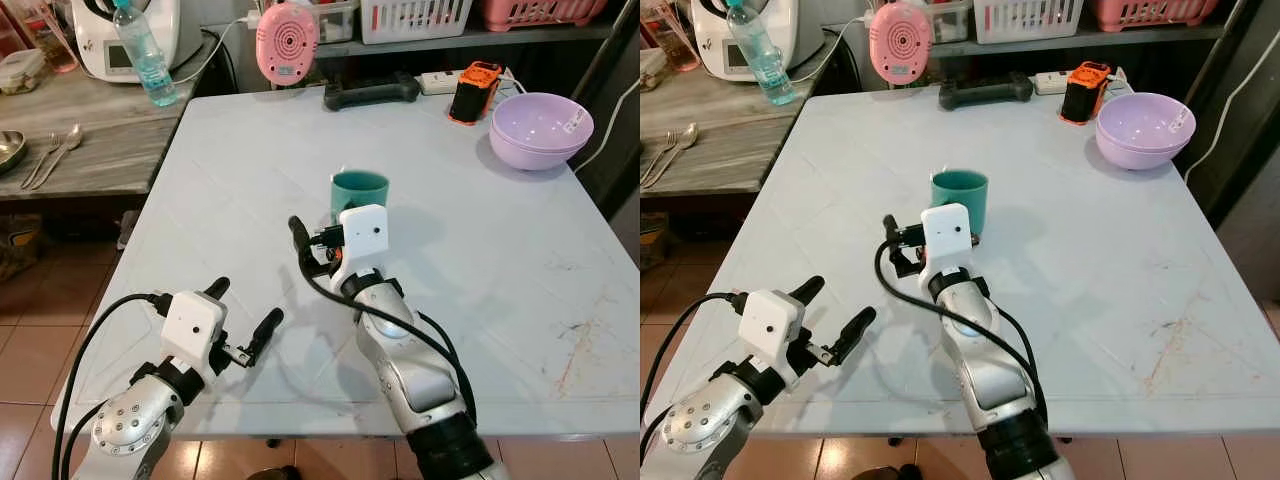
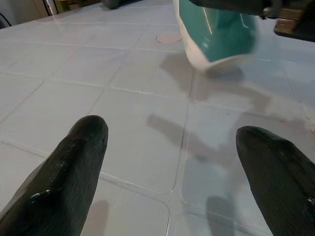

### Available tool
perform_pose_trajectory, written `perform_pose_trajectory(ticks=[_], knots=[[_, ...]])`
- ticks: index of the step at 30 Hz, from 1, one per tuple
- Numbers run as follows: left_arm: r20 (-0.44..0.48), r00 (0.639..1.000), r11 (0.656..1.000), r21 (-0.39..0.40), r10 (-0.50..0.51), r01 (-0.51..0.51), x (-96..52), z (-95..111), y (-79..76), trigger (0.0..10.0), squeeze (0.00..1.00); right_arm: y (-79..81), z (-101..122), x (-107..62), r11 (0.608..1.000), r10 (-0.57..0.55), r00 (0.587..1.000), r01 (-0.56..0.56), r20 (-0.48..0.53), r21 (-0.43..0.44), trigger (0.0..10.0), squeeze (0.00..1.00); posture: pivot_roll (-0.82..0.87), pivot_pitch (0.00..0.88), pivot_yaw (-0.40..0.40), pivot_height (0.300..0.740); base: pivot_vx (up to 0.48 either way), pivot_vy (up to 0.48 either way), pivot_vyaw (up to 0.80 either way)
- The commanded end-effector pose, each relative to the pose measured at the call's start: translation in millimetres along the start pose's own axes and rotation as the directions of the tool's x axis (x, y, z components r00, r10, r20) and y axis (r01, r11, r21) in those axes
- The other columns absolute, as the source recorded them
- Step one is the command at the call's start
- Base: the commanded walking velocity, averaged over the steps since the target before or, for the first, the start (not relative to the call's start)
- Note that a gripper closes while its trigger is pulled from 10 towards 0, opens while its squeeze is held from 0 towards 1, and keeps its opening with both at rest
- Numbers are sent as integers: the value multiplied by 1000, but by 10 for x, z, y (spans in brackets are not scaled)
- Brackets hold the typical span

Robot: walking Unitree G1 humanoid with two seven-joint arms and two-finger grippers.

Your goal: Setting the table

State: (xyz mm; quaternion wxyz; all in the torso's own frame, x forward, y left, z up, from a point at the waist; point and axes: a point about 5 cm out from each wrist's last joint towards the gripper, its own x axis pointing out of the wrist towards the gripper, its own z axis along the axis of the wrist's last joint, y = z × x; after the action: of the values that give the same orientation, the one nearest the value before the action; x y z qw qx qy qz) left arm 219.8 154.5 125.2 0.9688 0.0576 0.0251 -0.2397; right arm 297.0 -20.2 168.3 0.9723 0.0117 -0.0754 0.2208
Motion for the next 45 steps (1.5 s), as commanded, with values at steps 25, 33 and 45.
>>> perform_pose_trajectory(ticks=[25, 33, 45], knots=[[-9, 1000, 1000, -10, -6, 6, 68, -83, 51, 10000, 0, -423, -596, -623, 993, -114, 964, 101, -238, -65, 10000, 0, 125, 113, 104, 740, 0, 0, 0], [6, 1000, 1000, -11, -2, 2, 186, -92, 70, 10000, 0, -582, -611, -685, 986, -152, 957, 130, -246, -105, 10000, 0, 107, 84, 99, 740, 0, 0, 0], [16, 1000, 1000, -18, 2, -2, 233, -129, 59, 10000, 0, -591, -440, -648, 987, -144, 976, 129, -161, -101, 10000, 0, 97, 84, 93, 740, 0, 0, 0]])
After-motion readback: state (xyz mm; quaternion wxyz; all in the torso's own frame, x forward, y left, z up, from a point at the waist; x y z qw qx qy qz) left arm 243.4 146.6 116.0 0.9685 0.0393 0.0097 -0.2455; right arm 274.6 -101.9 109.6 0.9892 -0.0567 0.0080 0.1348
